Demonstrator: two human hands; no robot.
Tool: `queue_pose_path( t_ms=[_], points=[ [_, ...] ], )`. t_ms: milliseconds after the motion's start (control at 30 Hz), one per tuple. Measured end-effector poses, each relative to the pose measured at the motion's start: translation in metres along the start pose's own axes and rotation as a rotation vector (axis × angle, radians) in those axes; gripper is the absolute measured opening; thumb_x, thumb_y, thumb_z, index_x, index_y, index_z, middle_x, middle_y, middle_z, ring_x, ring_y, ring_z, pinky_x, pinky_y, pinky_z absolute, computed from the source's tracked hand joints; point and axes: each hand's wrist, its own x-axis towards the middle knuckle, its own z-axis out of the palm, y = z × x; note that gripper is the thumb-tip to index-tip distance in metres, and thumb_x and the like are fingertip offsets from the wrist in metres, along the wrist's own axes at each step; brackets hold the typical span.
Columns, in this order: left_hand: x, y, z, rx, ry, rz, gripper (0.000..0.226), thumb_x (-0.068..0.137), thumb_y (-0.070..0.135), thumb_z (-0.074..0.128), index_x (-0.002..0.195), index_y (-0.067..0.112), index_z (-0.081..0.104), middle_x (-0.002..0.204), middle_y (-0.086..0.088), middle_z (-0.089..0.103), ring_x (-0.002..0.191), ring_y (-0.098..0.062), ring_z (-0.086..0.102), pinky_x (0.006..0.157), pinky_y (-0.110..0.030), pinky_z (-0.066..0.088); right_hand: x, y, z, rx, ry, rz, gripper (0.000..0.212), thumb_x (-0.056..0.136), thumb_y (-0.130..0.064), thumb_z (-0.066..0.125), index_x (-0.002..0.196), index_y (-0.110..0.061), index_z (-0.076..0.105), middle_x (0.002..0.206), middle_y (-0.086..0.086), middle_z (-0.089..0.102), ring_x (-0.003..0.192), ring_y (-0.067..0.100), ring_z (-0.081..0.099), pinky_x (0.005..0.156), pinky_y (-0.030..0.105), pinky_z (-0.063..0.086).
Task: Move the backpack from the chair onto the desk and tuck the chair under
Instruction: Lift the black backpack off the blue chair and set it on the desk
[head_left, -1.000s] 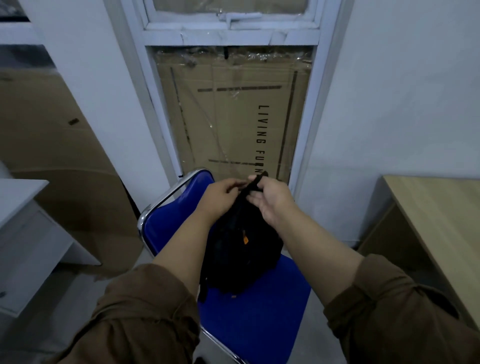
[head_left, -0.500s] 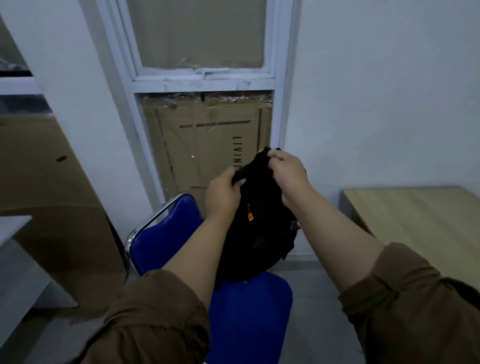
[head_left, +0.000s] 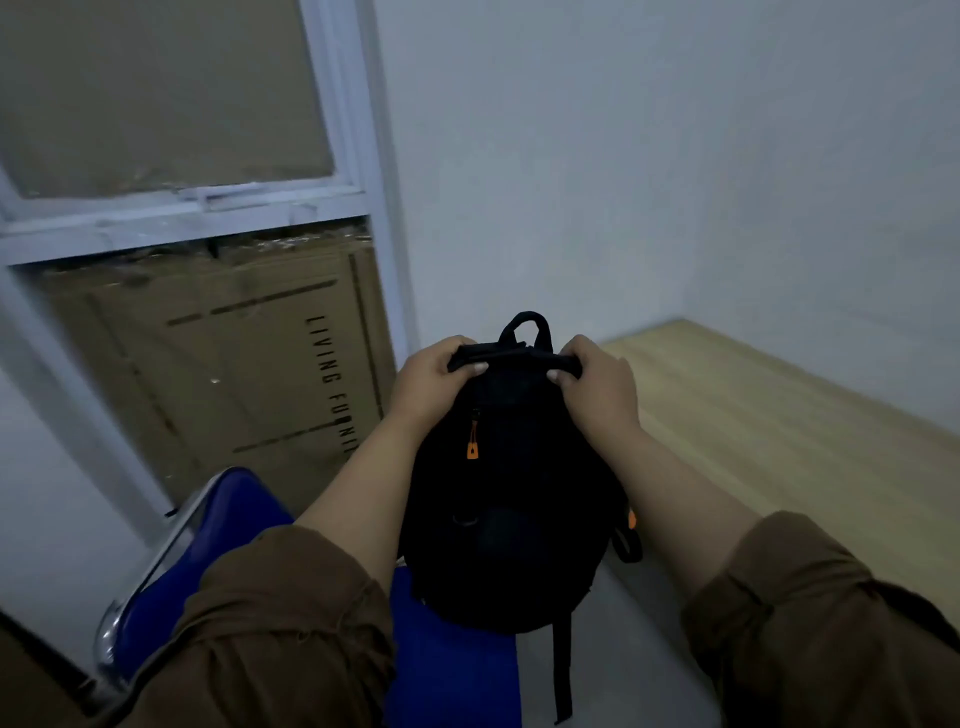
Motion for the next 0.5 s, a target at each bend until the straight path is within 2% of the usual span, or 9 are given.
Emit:
queue_pose_path(
  t_ms=[67,133,233,300,400,500],
  points=[
    [0.005,0.006,0.018,-0.053,-0.07,0.03,0.009,0.078,0.03,0.068,0.088,0.032,0.068,0.091,0.004,0.074,0.093,-0.018,0.07,0.09,-0.048,0.054,-0.008,0.014,-0.016,0.059,0.026,0.072,0.007,0.086,-0.014,0.061,0.087,-0.008,0.058,0.067,-0.002,0.056,0.077,0.026,0.054,0.083,0.038,0.045],
    [0.009,0.017,0.036,-0.085,-0.119,0.064,0.012,0.076,0.028,0.073,0.088,0.029,0.07,0.092,0.001,0.075,0.092,-0.018,0.07,0.092,-0.045,0.054,-0.017,0.025,-0.035,0.052,0.088,0.116,0.006,0.085,-0.014,0.061,0.085,-0.01,0.058,0.065,-0.005,0.054,0.08,0.027,0.056,0.061,0.032,0.036],
    [0.016,0.041,0.056,-0.118,-0.163,0.096,0.021,0.075,0.03,0.077,0.092,0.02,0.071,0.092,0.002,0.075,0.088,-0.012,0.07,0.086,-0.032,0.056,-0.023,0.033,-0.065,0.016,0.187,0.161,0.007,0.086,-0.017,0.061,0.088,-0.011,0.06,0.074,-0.001,0.059,0.077,0.024,0.054,0.062,0.031,0.033],
    [0.02,0.058,0.072,-0.133,-0.175,0.128,0.026,0.073,0.037,0.078,0.09,0.019,0.07,0.091,0.004,0.074,0.087,-0.01,0.069,0.08,-0.027,0.054,-0.023,0.039,-0.09,-0.02,0.247,0.177,0.008,0.087,-0.02,0.06,0.09,-0.013,0.059,0.078,-0.001,0.06,0.076,0.022,0.052,0.064,0.03,0.031],
    [0.025,0.081,0.106,-0.193,-0.173,0.156,0.028,0.072,0.044,0.076,0.088,0.023,0.069,0.091,0.007,0.073,0.09,-0.01,0.068,0.08,-0.026,0.053,-0.024,0.05,-0.134,-0.075,0.344,0.21,0.008,0.089,-0.023,0.058,0.09,-0.015,0.058,0.078,-0.002,0.058,0.076,0.022,0.05,0.065,0.029,0.03],
    [0.023,0.098,0.153,-0.28,-0.215,0.134,0.034,0.073,0.04,0.077,0.099,0.02,0.065,0.098,0.005,0.07,0.095,-0.014,0.065,0.082,-0.03,0.053,-0.024,0.07,-0.185,-0.123,0.44,0.256,0.011,0.089,-0.023,0.056,0.093,-0.013,0.058,0.08,-0.001,0.06,0.078,0.023,0.051,0.067,0.03,0.033]
  ],
)
